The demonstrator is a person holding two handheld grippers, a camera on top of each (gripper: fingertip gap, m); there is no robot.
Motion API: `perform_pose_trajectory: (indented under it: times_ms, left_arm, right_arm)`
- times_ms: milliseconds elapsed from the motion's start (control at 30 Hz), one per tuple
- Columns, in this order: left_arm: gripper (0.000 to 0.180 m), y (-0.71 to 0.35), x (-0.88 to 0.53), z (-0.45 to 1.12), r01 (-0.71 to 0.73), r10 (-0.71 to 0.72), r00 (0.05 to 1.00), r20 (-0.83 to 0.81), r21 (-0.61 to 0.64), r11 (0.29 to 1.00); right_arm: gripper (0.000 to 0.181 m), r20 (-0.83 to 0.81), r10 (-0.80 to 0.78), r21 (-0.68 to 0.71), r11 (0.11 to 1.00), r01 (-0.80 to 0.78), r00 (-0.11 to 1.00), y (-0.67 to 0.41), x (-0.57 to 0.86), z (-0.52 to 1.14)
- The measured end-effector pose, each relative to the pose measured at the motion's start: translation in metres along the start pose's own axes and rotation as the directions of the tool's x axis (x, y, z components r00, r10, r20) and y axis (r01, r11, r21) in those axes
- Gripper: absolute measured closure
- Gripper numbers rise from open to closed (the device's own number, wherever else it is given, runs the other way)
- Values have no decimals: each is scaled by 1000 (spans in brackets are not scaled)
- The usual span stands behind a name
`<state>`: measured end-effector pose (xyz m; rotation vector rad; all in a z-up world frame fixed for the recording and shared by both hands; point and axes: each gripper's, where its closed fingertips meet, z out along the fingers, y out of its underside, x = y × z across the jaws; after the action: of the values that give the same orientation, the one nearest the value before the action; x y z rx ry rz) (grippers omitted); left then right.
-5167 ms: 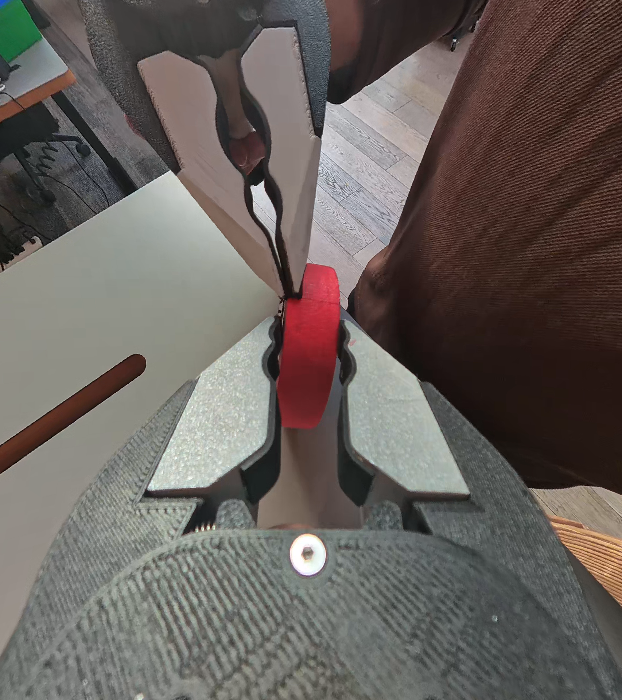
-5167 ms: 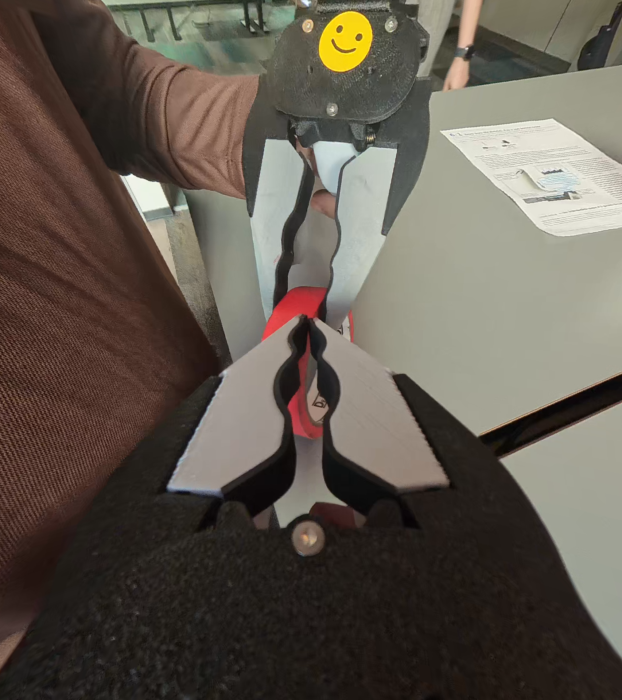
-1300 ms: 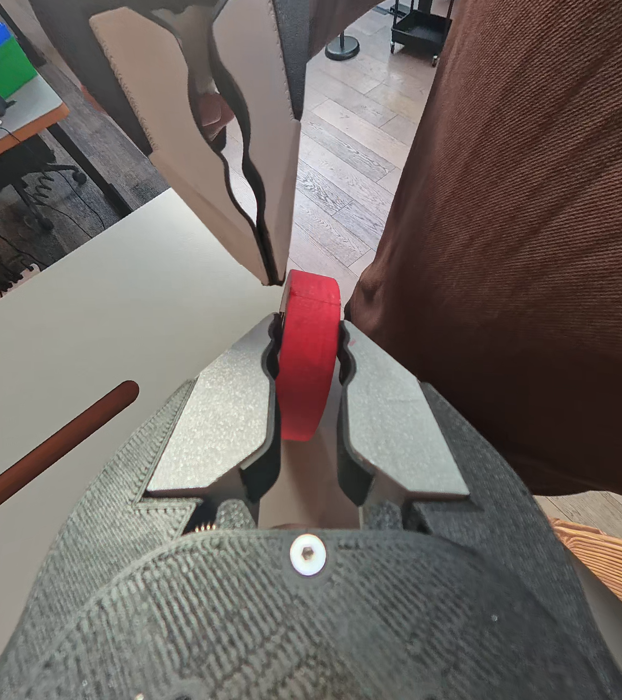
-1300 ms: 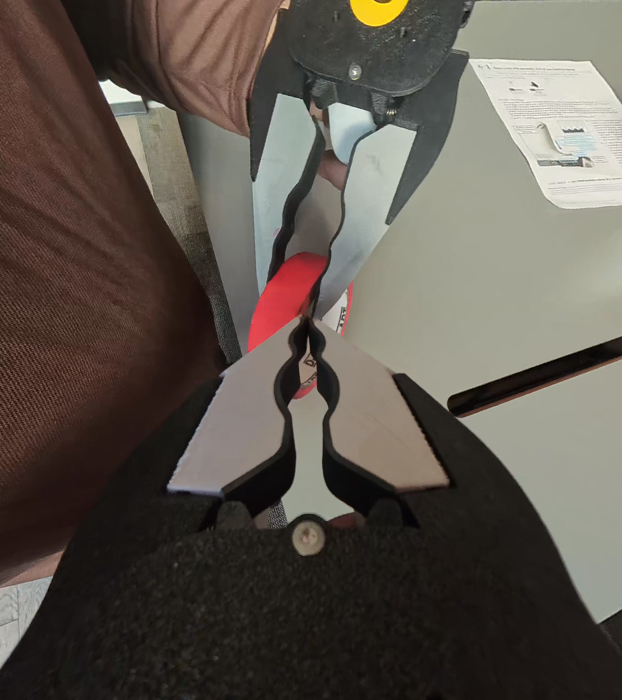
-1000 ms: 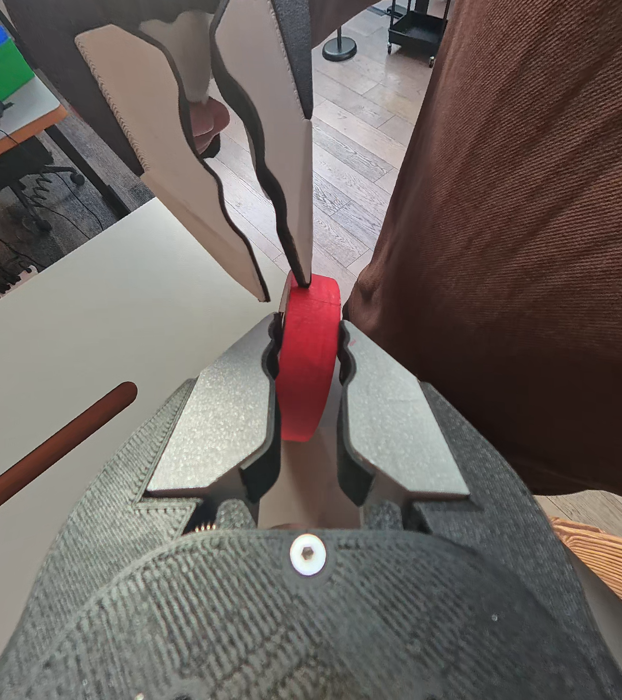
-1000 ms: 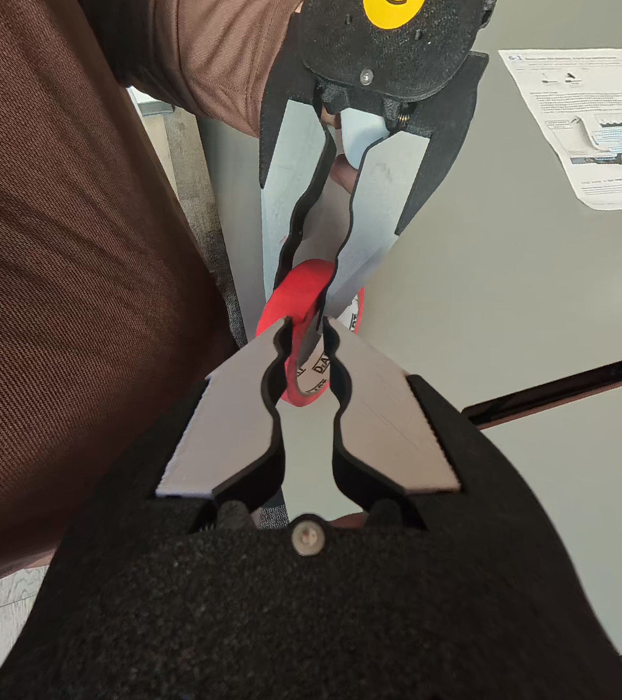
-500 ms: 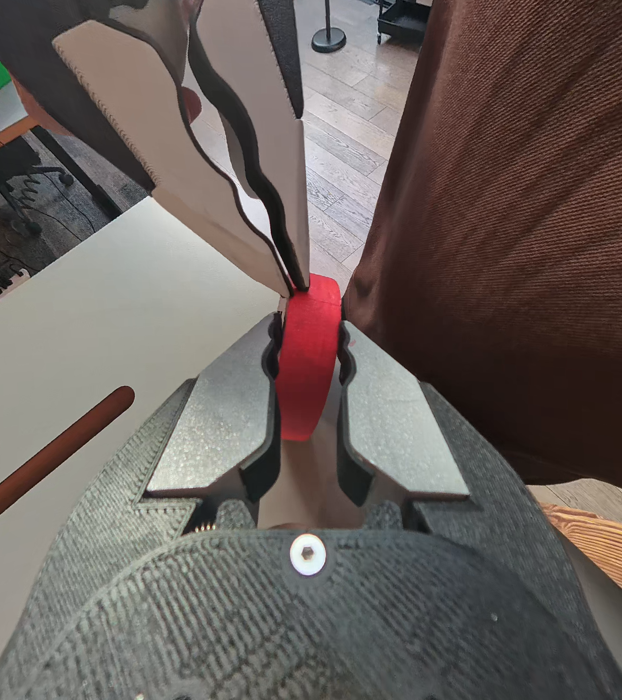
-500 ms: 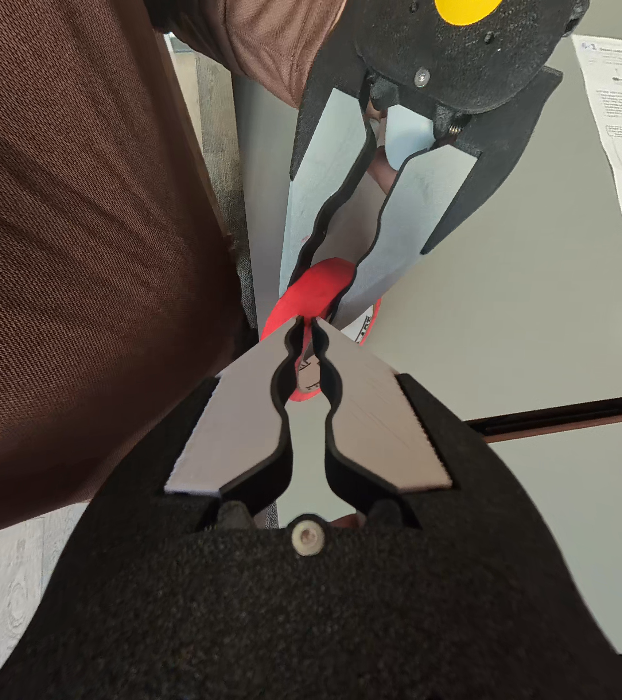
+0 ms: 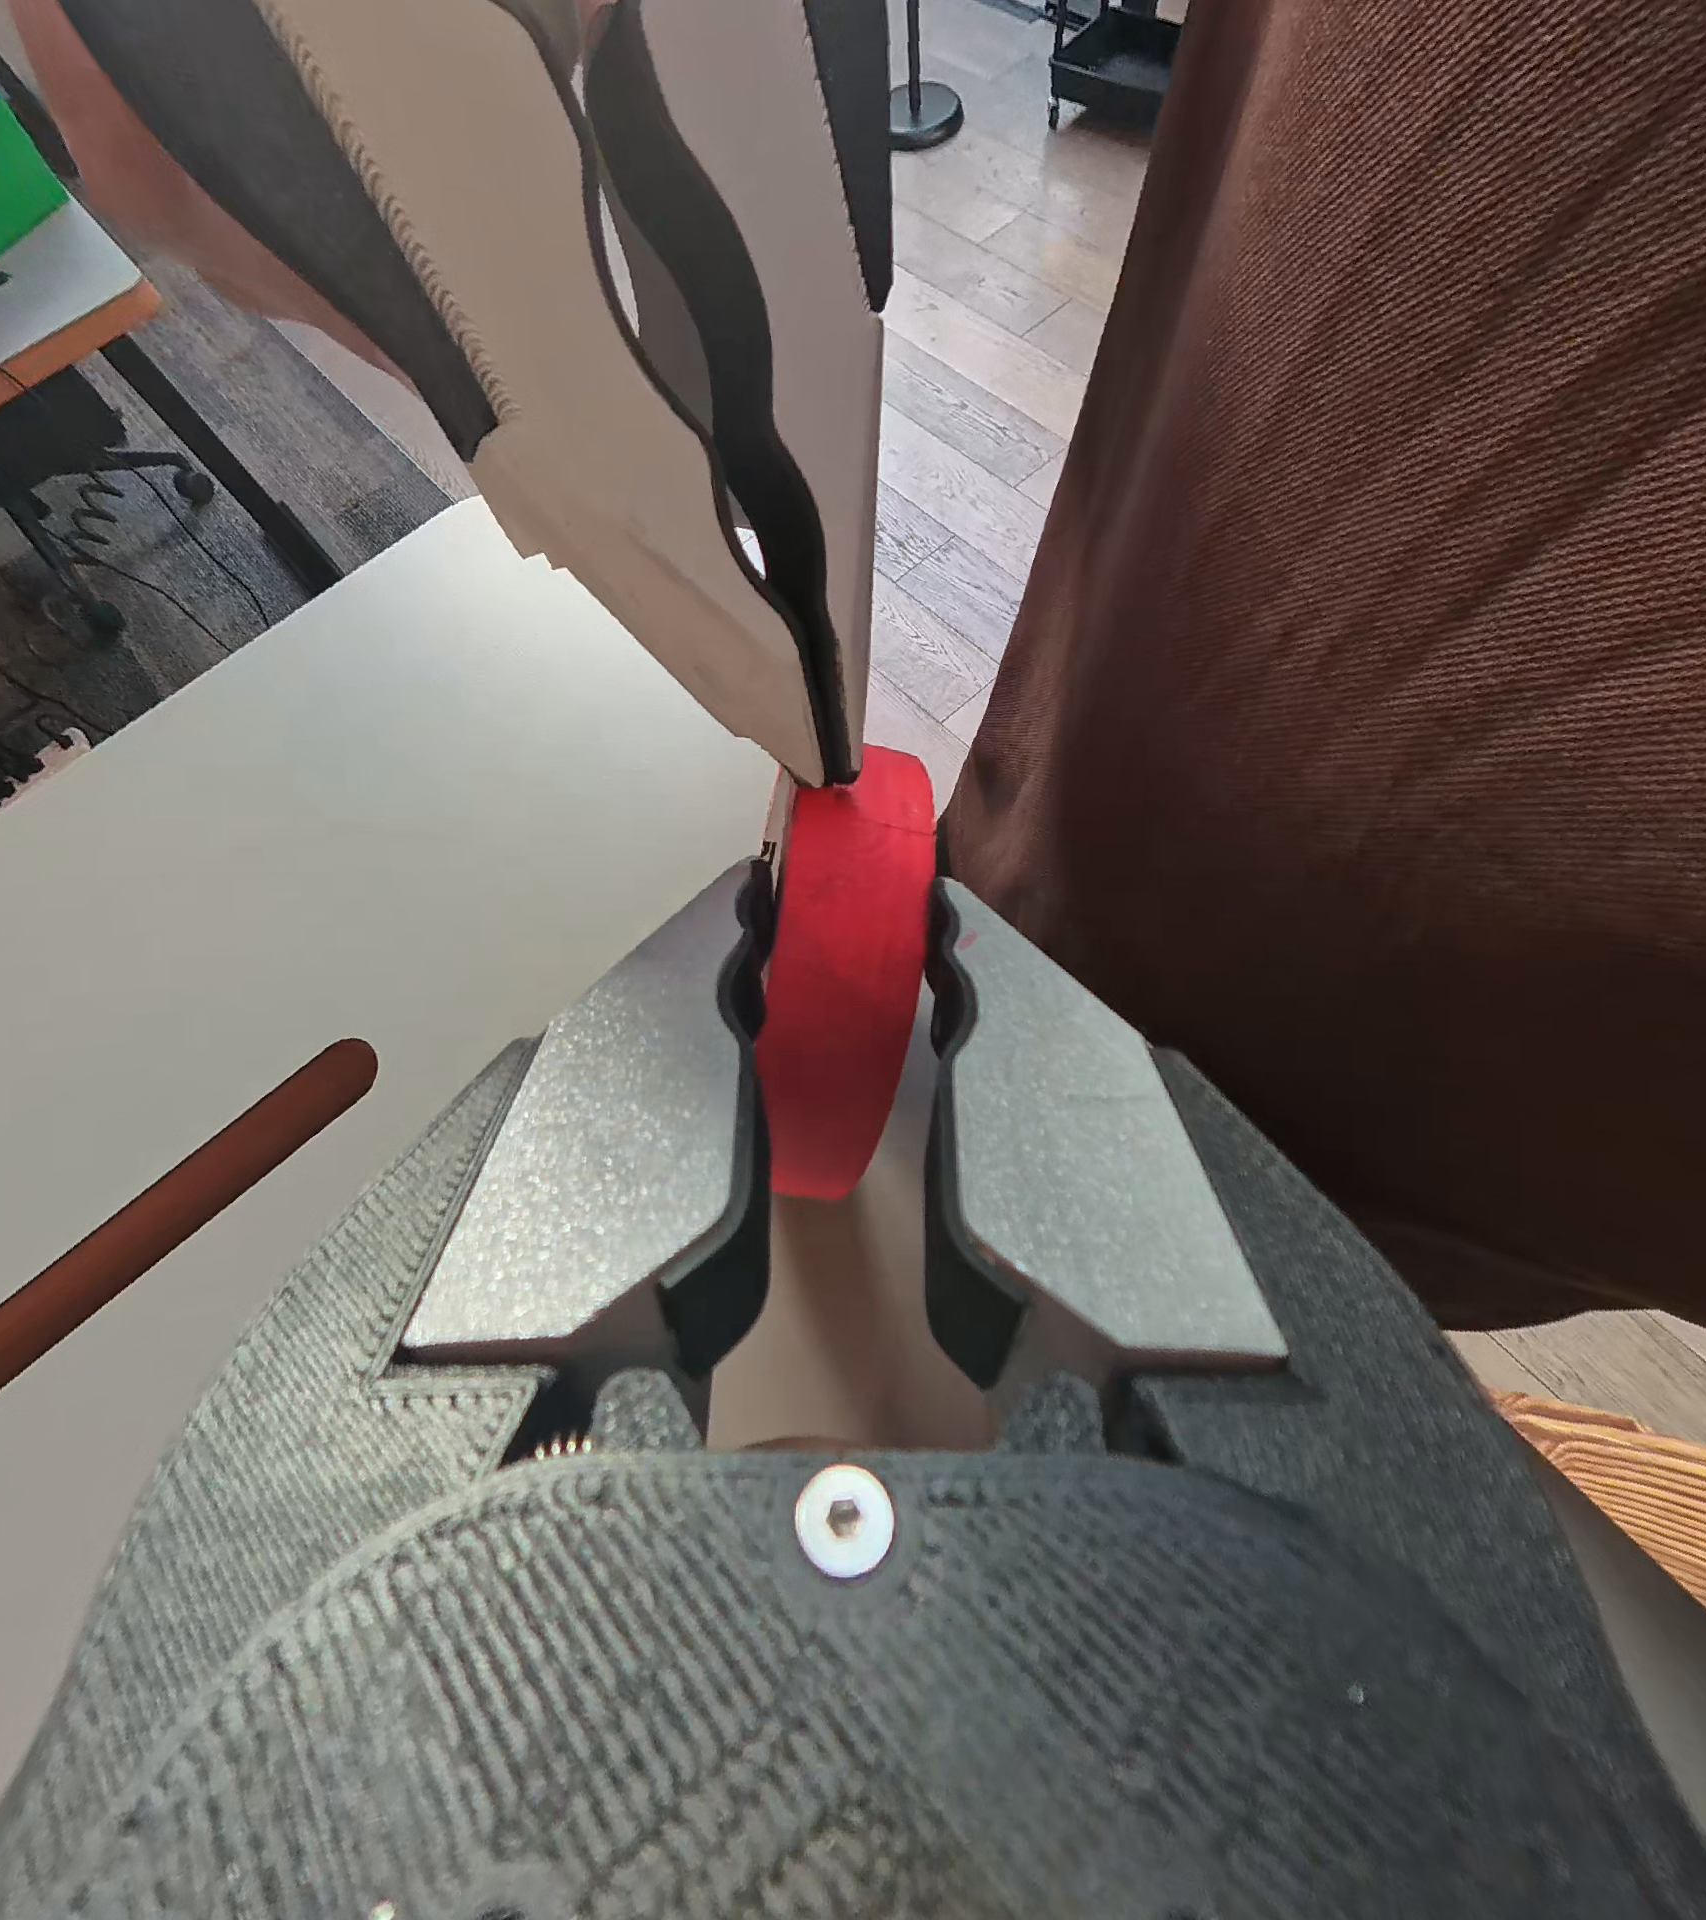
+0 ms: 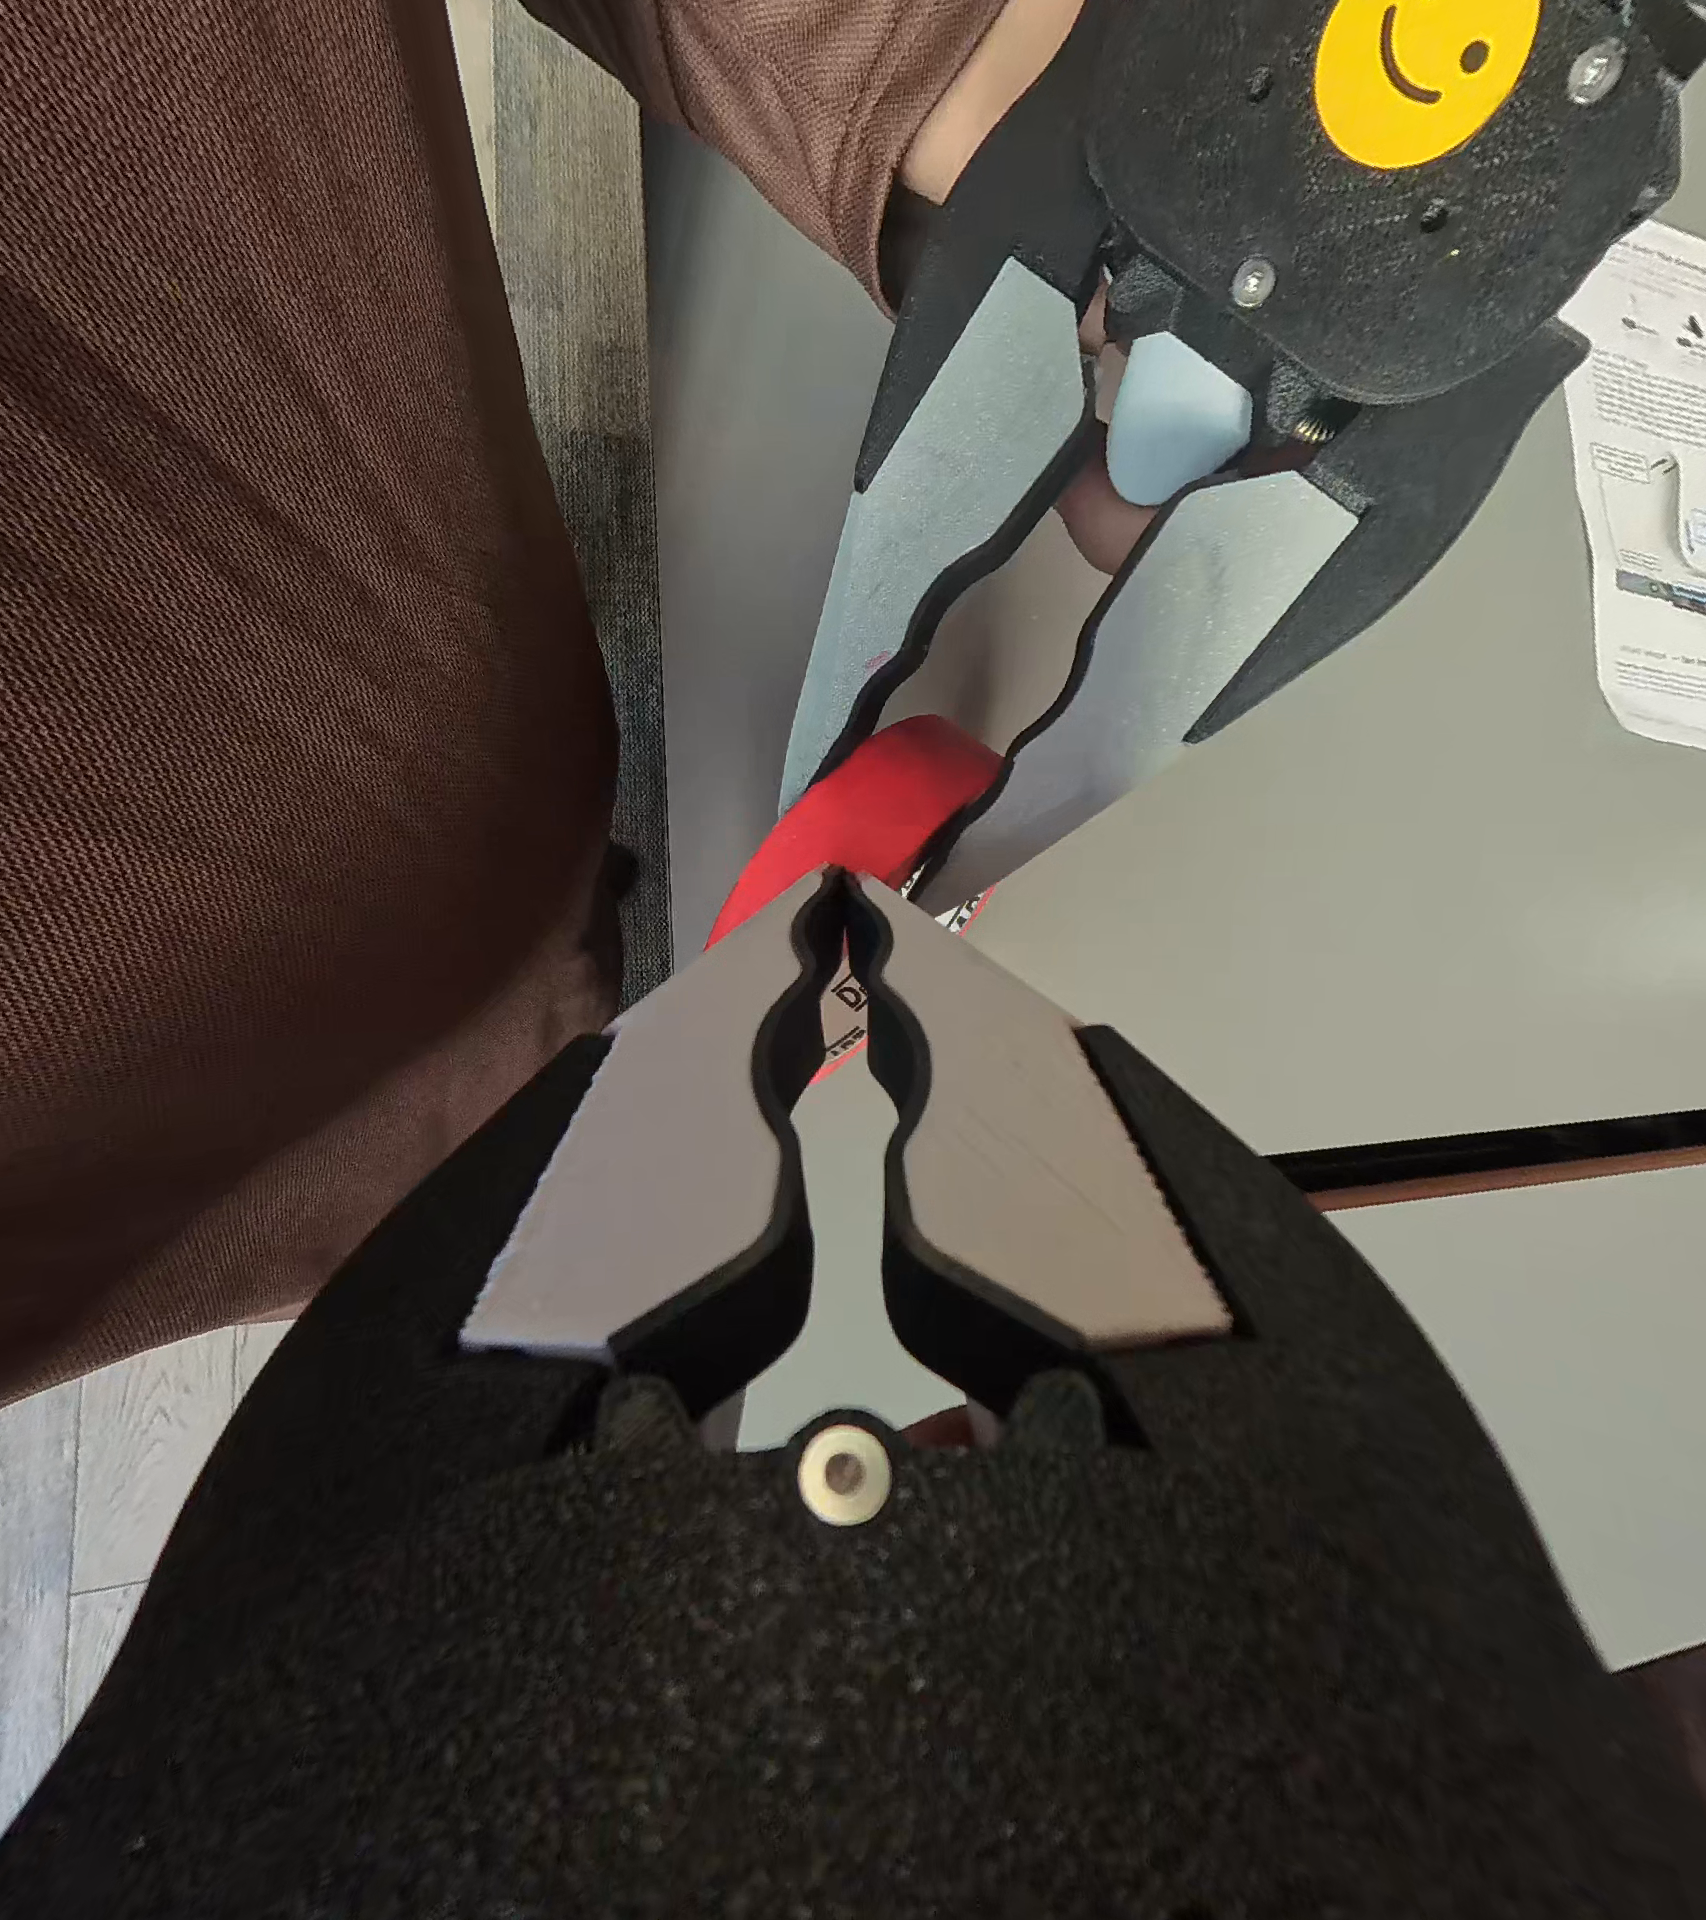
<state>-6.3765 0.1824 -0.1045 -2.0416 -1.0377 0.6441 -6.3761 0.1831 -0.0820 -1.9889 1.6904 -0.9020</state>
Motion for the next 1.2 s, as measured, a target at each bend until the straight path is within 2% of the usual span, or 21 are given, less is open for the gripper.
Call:
perform_pose_trajectory:
  times_ms: [267, 433, 533, 600, 800, 900, 1000, 1200]
  left_arm:
    - [151, 2, -7, -3, 30, -30, 999, 14, 13, 999]
    - [151, 1, -6, -2, 26, -26, 1000, 17, 4, 1000]
    - [152, 1, -5, -2, 22, -22, 1000, 12, 7, 1000]
    - [151, 1, -5, -2, 21, -21, 1000, 10, 6, 1000]
    - [151, 0, -6, -2, 19, -19, 1000, 7, 0, 1000]
    - [151, 0, -6, -2, 13, -13, 1000, 11, -4, 1000]
    - [151, 0, -6, -2, 15, -15, 1000, 11, -4, 1000]
    - [151, 1, -7, -2, 12, -11, 1000, 12, -9, 1000]
  right_arm:
    - [181, -24, 3, -4, 1000, -3, 1000, 1, -1, -5]
    - [181, -78, 110, 42, 993, -107, 991, -3, 14, -12]
    - [166, -79, 109, 30, 994, -107, 991, -2, 15, -11]
    - [165, -74, 92, 13, 996, -92, 993, 0, 15, -7]
    - [171, -9, 64, -5, 998, -64, 998, 0, 7, 1]
    - [181, 7, 39, -9, 999, -39, 999, 1, 5, 1]
    - [181, -5, -16, -26, 1000, 16, 1000, 0, 3, 1]
    - [181, 2, -15, -22, 1000, 16, 1000, 0, 3, 0]
